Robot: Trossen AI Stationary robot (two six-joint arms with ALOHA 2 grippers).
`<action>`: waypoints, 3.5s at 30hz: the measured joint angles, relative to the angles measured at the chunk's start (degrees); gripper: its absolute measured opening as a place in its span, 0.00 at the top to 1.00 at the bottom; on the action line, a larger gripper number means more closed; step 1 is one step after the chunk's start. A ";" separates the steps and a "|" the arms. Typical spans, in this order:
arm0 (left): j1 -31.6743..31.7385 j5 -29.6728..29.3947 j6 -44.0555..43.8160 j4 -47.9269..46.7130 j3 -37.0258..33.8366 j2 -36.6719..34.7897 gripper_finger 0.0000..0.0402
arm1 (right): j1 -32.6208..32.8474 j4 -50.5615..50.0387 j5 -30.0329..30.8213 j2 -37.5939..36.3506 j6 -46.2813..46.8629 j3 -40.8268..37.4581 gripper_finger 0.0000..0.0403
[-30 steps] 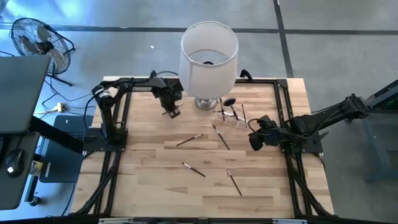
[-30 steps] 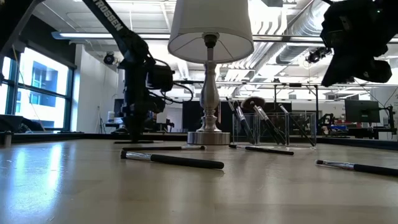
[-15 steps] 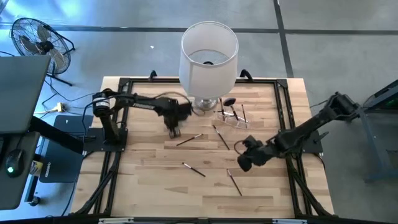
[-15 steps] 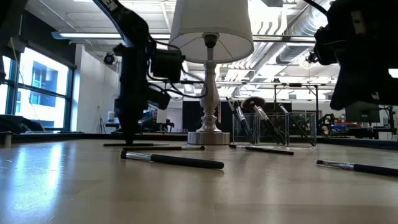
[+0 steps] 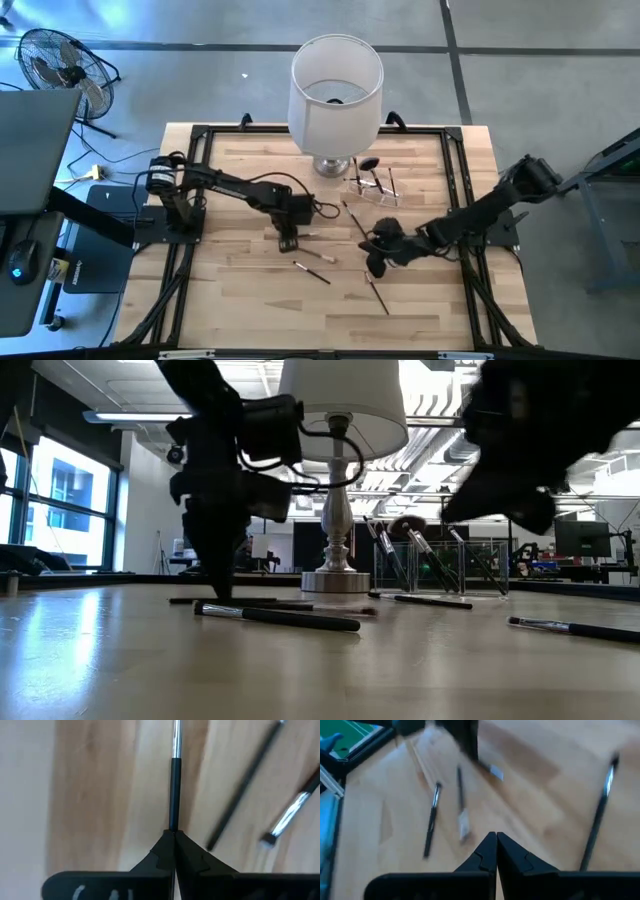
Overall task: Put items in baskets/containers
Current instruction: Put the liner brush into the transparent organizer
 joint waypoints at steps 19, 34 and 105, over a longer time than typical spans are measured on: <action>-0.03 -0.65 -5.32 8.36 1.51 0.16 1.00 | -13.13 17.16 -13.43 16.89 -39.51 0.42 0.79; -1.88 -0.02 -2.34 12.02 1.54 0.20 1.00 | -15.61 13.51 -13.89 23.58 -48.56 8.39 0.68; -2.46 -3.19 -5.28 20.98 1.67 0.01 0.76 | -18.31 -2.57 -22.74 16.33 -55.35 13.16 1.00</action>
